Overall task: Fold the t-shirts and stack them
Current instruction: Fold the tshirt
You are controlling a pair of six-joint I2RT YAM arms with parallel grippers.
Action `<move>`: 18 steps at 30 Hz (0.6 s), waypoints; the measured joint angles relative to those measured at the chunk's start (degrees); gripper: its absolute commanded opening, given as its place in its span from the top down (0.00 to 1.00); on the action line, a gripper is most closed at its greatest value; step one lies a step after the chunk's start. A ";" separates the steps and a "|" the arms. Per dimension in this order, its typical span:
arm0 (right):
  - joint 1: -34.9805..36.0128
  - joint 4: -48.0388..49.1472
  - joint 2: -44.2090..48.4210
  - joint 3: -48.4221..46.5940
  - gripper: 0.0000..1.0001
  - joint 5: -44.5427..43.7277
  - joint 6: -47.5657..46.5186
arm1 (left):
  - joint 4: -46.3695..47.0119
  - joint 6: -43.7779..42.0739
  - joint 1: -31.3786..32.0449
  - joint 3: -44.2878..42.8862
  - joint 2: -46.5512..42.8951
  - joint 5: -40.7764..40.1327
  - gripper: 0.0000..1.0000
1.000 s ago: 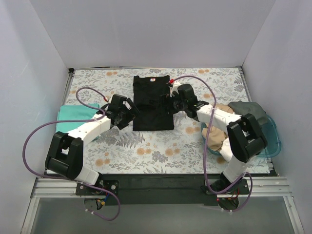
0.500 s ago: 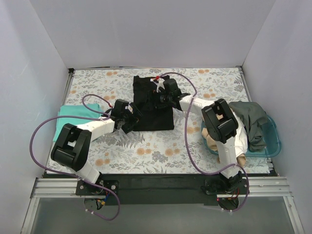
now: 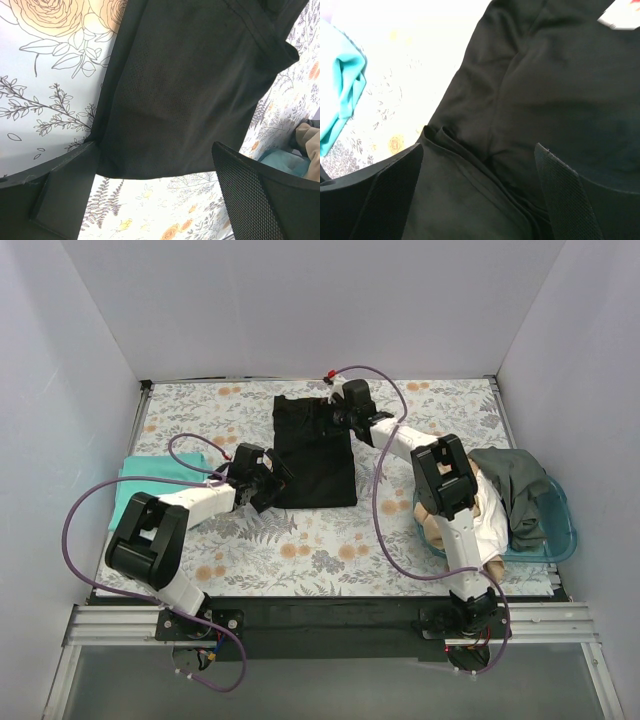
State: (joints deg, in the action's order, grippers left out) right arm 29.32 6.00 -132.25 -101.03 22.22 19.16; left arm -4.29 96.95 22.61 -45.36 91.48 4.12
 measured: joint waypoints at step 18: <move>-1.81 1.18 42.82 52.11 0.03 -3.19 0.70 | -9.25 -0.28 0.00 2.71 -8.81 -5.92 0.20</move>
State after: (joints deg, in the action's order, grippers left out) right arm 27.51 7.18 -89.43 -48.93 19.03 19.86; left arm -13.54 96.66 22.61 -42.65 82.67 -1.80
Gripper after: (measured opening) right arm 0.983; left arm 0.869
